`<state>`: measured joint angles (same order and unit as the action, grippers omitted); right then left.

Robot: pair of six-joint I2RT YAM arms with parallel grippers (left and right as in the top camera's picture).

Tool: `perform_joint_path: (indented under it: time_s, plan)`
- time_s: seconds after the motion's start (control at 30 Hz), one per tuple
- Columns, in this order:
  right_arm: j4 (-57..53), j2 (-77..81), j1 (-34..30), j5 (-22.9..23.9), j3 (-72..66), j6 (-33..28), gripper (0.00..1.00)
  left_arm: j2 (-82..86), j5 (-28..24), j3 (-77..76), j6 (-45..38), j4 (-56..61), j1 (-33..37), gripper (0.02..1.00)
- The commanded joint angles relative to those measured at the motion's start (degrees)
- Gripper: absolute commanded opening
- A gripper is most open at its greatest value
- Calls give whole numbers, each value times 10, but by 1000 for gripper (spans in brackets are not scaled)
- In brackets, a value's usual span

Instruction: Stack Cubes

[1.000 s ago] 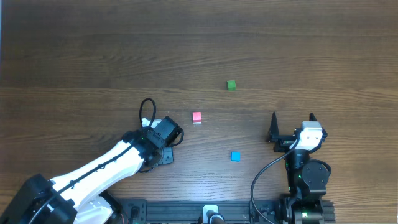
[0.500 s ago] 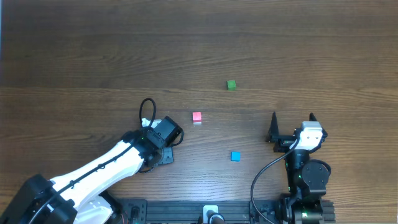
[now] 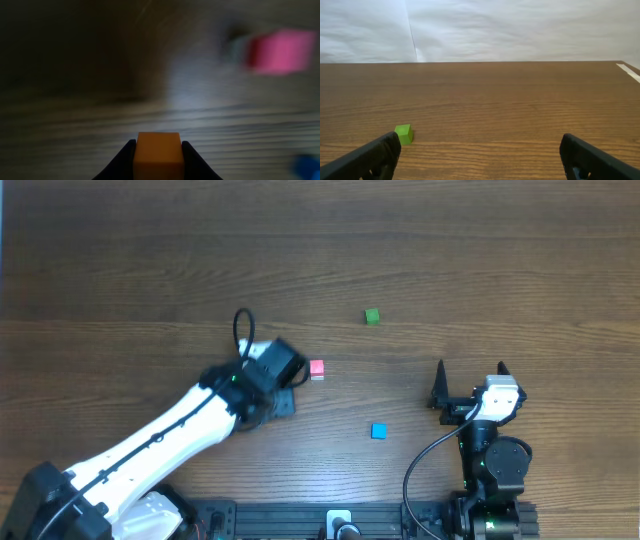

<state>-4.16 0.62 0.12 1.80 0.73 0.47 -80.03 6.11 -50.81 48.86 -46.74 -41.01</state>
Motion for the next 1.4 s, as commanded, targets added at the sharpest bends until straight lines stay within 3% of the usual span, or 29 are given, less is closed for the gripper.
perform_joint_path:
  time_s: [0.03, 0.33, 1.4]
  plan:
    - [1, -3, -3, -5, -4, 3, 991, -61, 15, -128, -22, -38, -1, 60]
    - [1, -3, -3, -5, -4, 3, 993, -181, 15, -241, -37, -49, -12, 56]
    - [1, -3, -3, -5, -4, 3, 993, -240, 15, -249, -37, -4, -22, 42]
